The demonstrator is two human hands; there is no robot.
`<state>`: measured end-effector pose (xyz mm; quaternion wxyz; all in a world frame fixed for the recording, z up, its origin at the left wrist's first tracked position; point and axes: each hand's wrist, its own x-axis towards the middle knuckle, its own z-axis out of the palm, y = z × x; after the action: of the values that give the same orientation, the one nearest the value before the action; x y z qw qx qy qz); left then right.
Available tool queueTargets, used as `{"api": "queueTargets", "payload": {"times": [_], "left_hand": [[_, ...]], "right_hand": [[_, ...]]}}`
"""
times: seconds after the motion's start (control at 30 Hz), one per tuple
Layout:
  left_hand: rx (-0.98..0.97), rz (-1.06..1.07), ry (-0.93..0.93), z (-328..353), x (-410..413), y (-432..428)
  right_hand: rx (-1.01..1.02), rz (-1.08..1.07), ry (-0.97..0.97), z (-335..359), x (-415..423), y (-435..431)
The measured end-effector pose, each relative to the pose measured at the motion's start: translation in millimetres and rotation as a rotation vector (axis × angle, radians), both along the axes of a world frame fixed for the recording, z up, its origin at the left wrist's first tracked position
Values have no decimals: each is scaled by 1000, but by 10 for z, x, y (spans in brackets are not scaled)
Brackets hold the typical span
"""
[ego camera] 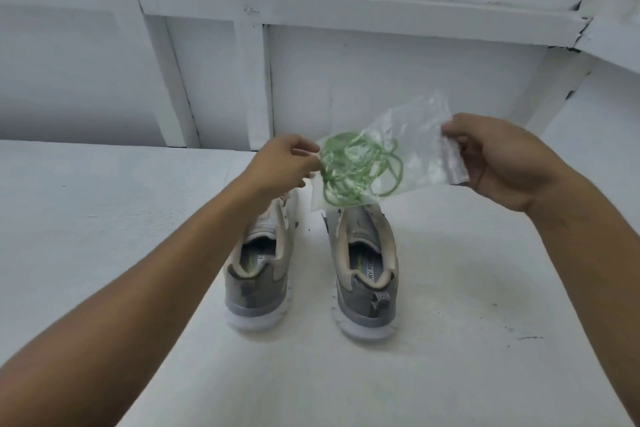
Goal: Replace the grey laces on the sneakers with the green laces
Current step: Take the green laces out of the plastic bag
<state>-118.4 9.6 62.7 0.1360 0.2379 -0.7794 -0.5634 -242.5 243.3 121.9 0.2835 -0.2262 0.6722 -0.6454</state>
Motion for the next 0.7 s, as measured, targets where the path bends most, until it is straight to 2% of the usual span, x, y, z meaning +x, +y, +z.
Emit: {"api": "queueTargets", "payload": {"times": [0.13, 0.3, 0.4, 0.5, 0.6, 0.7], "left_hand": [[51, -17, -13, -79, 389, -60], [16, 7, -37, 32, 585, -122], [-45, 54, 80, 353, 672, -83], [-51, -40, 223, 717, 785, 101], [-126, -132, 203, 856, 899, 262], [-130, -137, 177, 836, 978, 305]], "right_hand": [[-73, 147, 77, 253, 415, -239], [-31, 241, 140, 384, 628, -553], [-2, 264, 126, 416, 705, -725], [37, 299, 119, 428, 801, -830], [45, 344, 109, 423, 895, -855], [52, 398, 97, 424, 971, -831]]}}
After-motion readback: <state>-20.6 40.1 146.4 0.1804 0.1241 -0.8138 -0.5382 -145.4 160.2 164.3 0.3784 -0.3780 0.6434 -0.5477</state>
